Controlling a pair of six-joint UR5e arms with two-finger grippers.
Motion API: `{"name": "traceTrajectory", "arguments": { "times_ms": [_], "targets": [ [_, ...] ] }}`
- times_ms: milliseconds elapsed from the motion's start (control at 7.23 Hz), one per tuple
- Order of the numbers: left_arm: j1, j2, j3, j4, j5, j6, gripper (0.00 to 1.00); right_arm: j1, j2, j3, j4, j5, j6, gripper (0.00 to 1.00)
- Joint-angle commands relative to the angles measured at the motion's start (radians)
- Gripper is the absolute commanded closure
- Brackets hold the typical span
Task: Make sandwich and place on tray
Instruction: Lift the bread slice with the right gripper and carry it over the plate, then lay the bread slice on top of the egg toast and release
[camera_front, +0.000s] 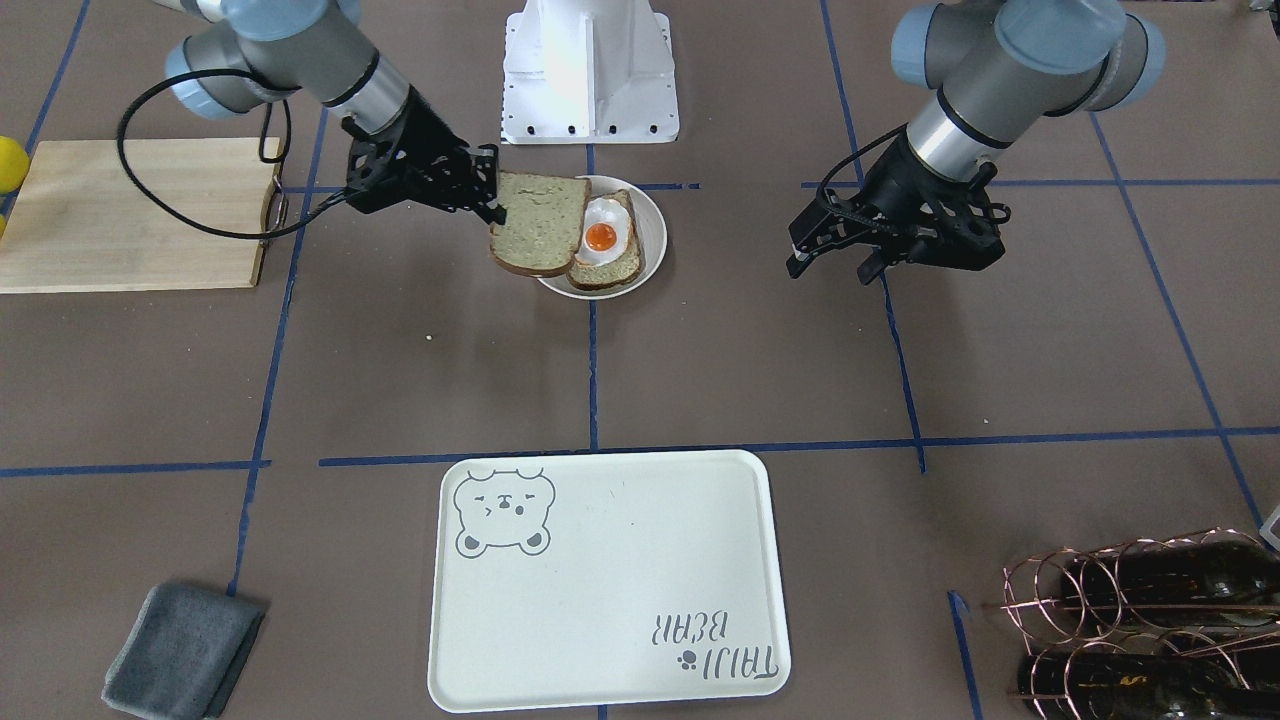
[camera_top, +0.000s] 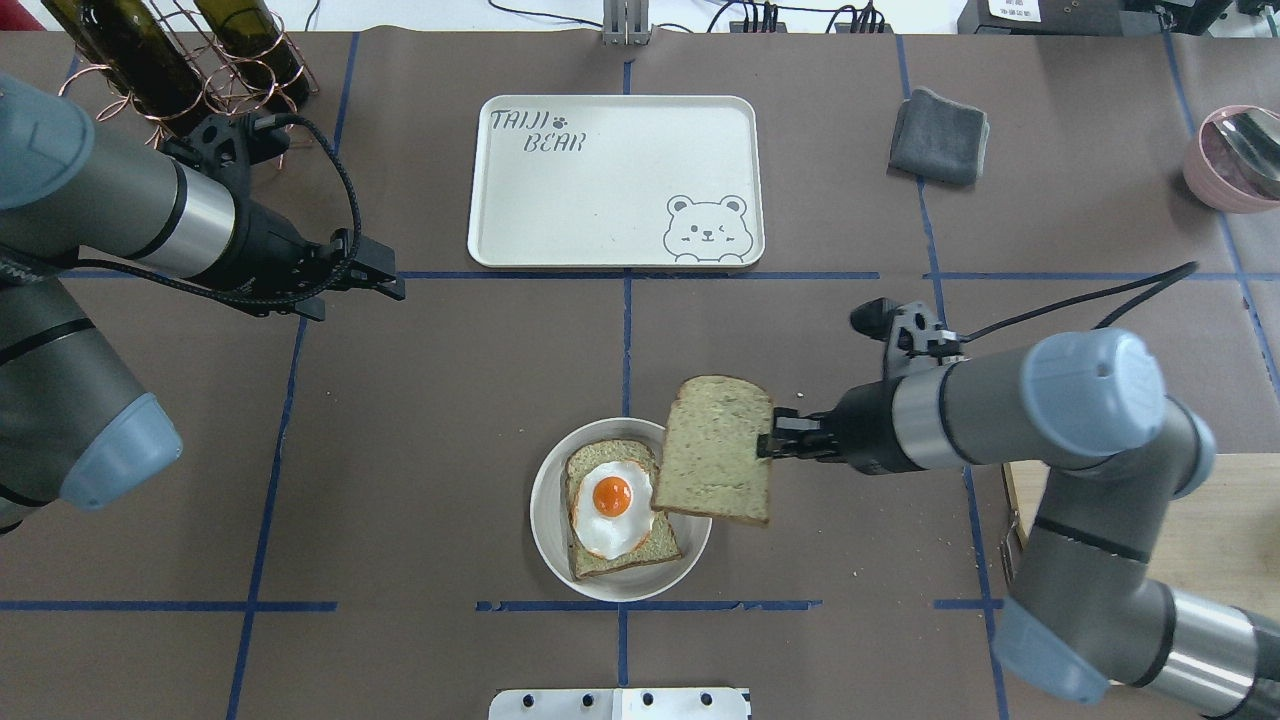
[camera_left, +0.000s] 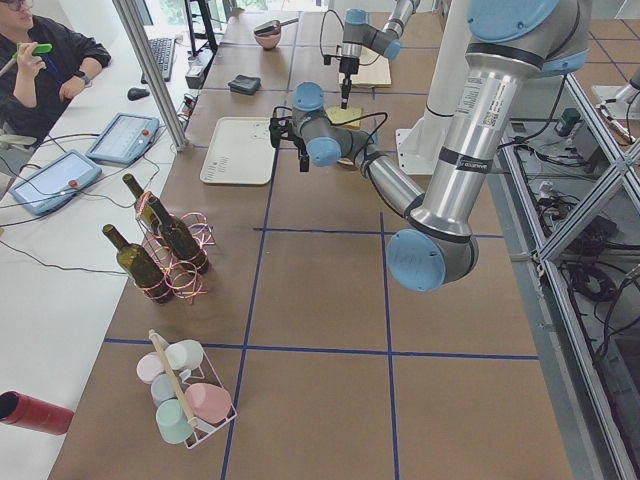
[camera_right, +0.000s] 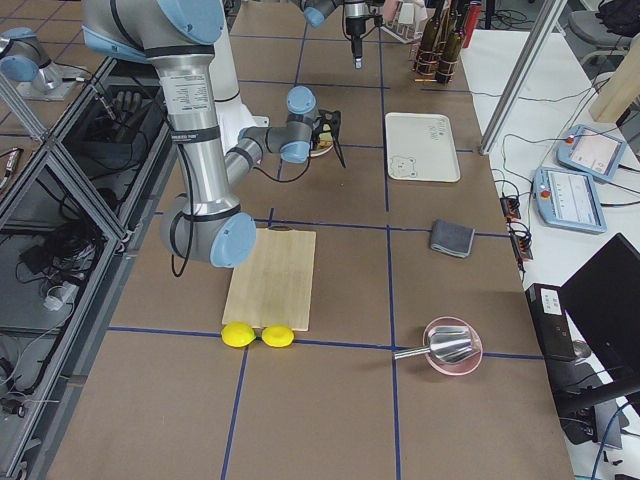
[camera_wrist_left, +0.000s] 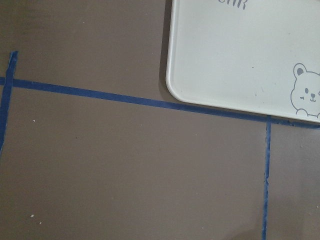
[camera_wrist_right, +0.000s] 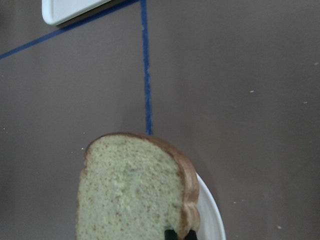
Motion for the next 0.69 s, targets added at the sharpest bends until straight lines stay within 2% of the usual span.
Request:
{"name": "traceTrajectory", "arguments": {
  "times_ms": [0,553],
  "targets": [
    [0.000,0.002,0.002,0.000,-0.002,0.000,0.00,-0.062,0.093,-0.068,-0.036,-0.056,-0.010,1.00],
    [0.000,0.004,0.009,-0.002,-0.002,0.001,0.00,-0.068,0.090,-0.077,-0.061,-0.057,-0.012,1.00]
  ]
}}
